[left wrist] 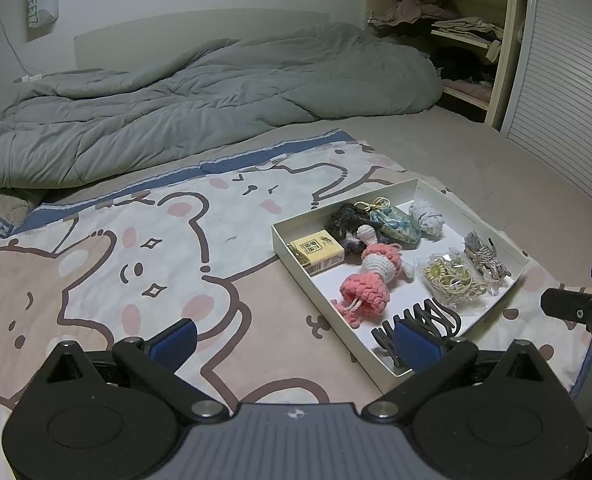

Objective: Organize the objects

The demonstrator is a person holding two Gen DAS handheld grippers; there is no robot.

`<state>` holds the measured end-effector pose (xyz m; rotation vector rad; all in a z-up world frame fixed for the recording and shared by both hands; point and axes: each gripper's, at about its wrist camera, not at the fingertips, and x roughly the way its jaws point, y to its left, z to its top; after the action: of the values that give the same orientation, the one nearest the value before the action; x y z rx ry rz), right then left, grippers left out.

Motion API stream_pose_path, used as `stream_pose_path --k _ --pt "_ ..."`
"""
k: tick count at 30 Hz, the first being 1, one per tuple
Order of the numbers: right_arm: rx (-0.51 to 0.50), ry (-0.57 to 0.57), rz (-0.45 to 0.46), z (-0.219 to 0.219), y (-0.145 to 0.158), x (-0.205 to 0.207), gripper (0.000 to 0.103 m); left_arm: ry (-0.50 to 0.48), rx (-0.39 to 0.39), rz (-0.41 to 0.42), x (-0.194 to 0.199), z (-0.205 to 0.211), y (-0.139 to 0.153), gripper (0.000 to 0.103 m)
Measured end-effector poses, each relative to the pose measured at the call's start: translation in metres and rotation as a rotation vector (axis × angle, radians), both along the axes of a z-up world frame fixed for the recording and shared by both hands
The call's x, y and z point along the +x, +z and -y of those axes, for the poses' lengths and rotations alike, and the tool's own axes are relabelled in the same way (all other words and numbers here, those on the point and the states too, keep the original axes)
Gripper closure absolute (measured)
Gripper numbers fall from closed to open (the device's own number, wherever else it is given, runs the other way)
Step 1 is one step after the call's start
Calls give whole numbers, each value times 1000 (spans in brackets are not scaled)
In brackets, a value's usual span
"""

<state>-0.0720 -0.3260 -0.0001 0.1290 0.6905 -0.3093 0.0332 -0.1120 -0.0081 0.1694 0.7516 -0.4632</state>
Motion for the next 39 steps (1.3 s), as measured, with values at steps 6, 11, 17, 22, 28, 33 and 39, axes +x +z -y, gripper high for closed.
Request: stream_pose_path --k 6,11,17,22,28,33,39 --pt "3 3 1 0 0 0 0 1 -2 0 0 0 0 0" --pt "6 2 1 0 0 0 0 1 -1 -1 0 1 0 0" --pt "13 0 3 1 0 0 0 -1 -5 -4 -1 2 0 0" --pt "20 -2 4 3 0 -1 0 -5 -3 0 -1 3 0 0" --pt "20 -1 4 4 -1 -1 0 -11 -1 3 -2 3 0 0" --pt "20 -1 4 4 -1 -1 0 -16 0 5 -3 3 1 0" --pt "21 -1 4 4 -1 -1 0 -18 0 7 -4 4 1 0"
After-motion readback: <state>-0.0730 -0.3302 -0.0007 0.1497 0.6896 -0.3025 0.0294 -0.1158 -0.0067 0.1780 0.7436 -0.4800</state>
